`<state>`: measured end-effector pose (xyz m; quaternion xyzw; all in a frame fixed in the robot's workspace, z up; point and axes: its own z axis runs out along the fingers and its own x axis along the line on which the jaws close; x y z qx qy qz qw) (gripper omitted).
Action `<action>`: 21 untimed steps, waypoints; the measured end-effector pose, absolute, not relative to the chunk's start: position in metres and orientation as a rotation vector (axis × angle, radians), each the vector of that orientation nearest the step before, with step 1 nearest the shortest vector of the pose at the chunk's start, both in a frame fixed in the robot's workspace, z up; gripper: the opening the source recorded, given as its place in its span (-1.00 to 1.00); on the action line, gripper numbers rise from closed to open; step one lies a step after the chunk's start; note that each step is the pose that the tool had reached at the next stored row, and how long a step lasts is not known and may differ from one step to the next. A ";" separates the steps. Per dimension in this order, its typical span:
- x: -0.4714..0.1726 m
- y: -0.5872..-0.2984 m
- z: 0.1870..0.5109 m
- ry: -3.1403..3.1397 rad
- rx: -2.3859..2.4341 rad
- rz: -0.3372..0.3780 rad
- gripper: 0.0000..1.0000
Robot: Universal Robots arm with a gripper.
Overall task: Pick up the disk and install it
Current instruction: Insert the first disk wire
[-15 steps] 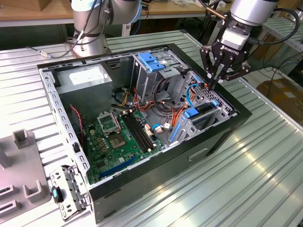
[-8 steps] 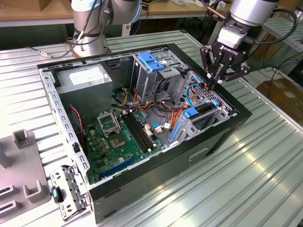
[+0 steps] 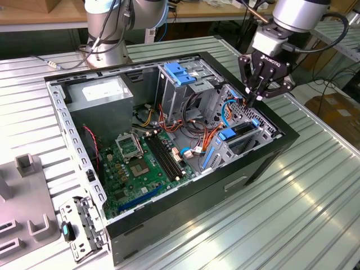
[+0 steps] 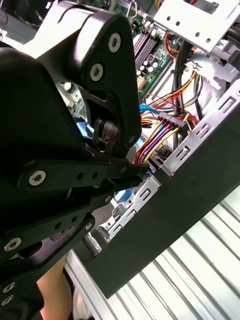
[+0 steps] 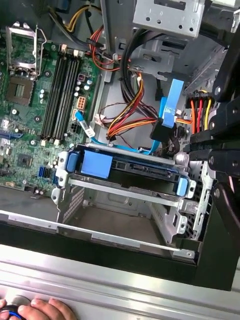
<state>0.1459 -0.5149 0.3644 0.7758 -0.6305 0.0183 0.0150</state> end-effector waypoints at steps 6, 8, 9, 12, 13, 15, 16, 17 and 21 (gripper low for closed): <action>0.138 -0.515 0.362 -1.978 2.401 0.057 -0.66; 0.137 -0.515 0.361 -1.997 2.385 0.056 -0.66; 0.137 -0.515 0.361 -2.012 2.372 0.056 -0.66; 0.137 -0.517 0.359 -2.065 2.329 0.051 -0.66; 0.137 -0.519 0.359 -2.066 2.329 0.050 -0.66; 0.137 -0.521 0.358 -2.070 2.325 0.050 -0.66; 0.137 -0.522 0.358 -2.078 2.318 0.050 -0.66; 0.137 -0.522 0.357 -2.088 2.308 0.049 -0.66; 0.137 -0.522 0.355 -2.185 2.215 0.048 -0.66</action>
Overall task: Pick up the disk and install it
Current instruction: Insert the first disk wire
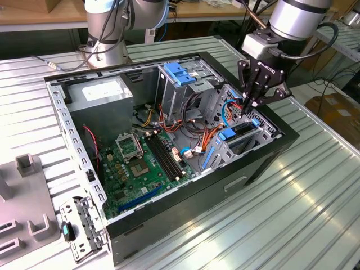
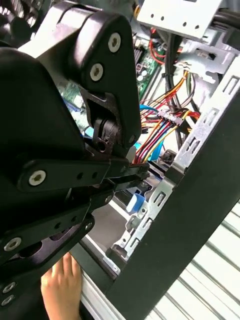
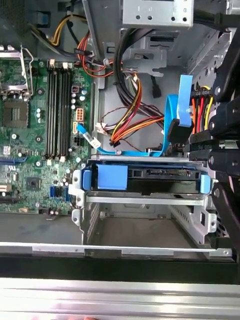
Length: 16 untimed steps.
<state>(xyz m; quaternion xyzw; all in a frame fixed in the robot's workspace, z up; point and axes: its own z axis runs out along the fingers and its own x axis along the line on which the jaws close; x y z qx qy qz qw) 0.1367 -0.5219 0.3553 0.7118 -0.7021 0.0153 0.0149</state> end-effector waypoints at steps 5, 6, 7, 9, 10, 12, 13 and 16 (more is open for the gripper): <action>0.130 -0.522 0.352 -2.224 2.176 0.047 -0.66; 0.130 -0.522 0.352 -2.224 2.176 0.046 -0.66; 0.130 -0.523 0.352 -2.225 2.177 0.044 -0.66; 0.130 -0.529 0.351 -2.227 2.179 0.040 -0.66; 0.130 -0.533 0.351 -2.230 2.181 0.034 -0.66; 0.130 -0.542 0.350 -2.235 2.187 0.021 -0.66; 0.130 -0.545 0.350 -2.237 2.189 0.018 -0.66; 0.127 -0.547 0.350 -2.232 2.195 0.018 -0.66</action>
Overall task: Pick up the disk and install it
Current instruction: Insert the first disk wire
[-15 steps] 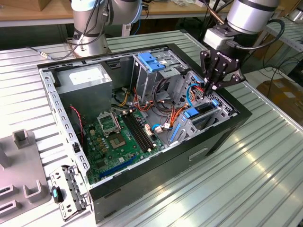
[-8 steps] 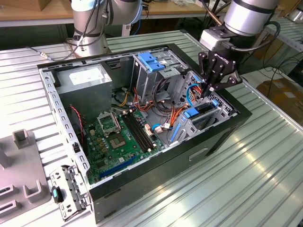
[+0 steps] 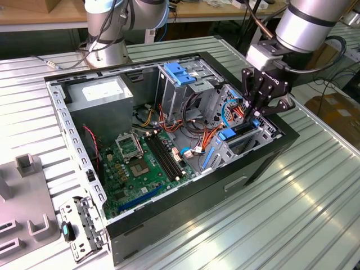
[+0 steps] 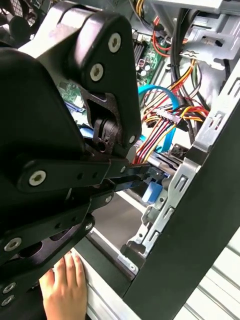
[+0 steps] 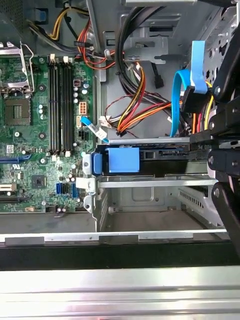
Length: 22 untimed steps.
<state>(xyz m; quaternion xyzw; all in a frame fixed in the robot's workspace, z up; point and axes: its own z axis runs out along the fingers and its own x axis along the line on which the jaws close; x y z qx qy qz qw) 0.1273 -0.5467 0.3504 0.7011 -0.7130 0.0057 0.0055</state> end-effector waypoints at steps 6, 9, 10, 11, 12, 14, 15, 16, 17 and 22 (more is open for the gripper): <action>0.126 -0.547 0.350 -2.217 2.210 0.018 -0.66; 0.125 -0.547 0.350 -2.183 2.244 0.018 -0.66; 0.125 -0.547 0.350 -2.183 2.245 0.018 -0.66; 0.125 -0.547 0.350 -2.183 2.245 0.018 -0.66; 0.125 -0.548 0.350 -2.183 2.245 0.018 -0.66; 0.125 -0.548 0.350 -2.196 2.231 0.018 -0.66; 0.125 -0.549 0.349 -2.201 2.227 0.018 -0.66; 0.125 -0.549 0.349 -2.201 2.226 0.018 -0.66; 0.125 -0.550 0.349 -2.201 2.226 0.019 -0.66; 0.125 -0.550 0.348 -2.201 2.226 0.019 -0.66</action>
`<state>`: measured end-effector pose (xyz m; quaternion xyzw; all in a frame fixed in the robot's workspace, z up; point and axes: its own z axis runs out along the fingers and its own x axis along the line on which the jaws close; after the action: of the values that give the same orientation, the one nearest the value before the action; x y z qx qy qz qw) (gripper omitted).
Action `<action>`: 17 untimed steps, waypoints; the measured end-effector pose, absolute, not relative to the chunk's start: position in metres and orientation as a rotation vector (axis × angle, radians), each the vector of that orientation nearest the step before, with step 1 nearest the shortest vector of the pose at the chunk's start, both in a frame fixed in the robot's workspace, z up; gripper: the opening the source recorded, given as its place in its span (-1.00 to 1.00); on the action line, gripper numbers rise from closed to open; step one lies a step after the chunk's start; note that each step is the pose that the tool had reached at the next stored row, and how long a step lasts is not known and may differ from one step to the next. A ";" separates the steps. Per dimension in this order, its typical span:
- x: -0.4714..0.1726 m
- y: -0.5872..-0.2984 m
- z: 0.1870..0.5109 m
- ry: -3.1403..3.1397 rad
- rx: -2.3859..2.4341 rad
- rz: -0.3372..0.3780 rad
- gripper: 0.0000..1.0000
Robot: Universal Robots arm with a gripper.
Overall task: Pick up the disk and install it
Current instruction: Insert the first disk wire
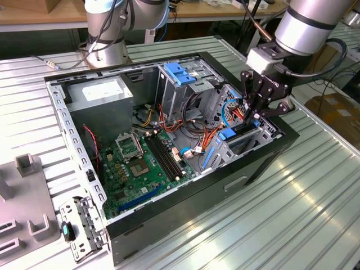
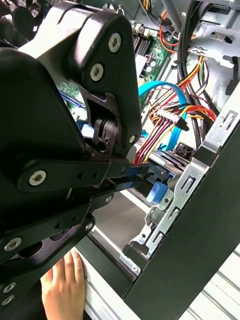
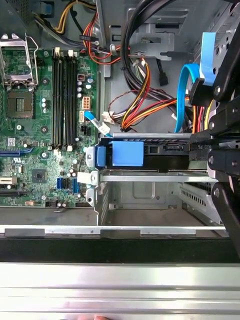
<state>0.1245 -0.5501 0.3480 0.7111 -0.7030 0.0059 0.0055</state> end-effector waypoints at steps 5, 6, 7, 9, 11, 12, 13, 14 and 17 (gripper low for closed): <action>0.125 -0.550 0.346 -2.201 2.226 0.019 -0.66; 0.125 -0.550 0.346 -2.201 2.226 0.019 -0.66; 0.125 -0.550 0.345 -2.201 2.226 0.019 -0.66; 0.125 -0.550 0.344 -2.201 2.226 0.019 -0.66; 0.125 -0.550 0.344 -2.201 2.226 0.019 -0.66; 0.125 -0.550 0.344 -2.201 2.226 0.019 -0.66; 0.124 -0.550 0.344 -2.201 2.226 0.019 -0.66; 0.124 -0.550 0.344 -2.201 2.226 0.018 -0.66; 0.124 -0.550 0.347 -2.202 2.226 0.018 -0.66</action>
<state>0.1244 -0.5502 0.3465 0.7109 -0.7033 0.0058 0.0053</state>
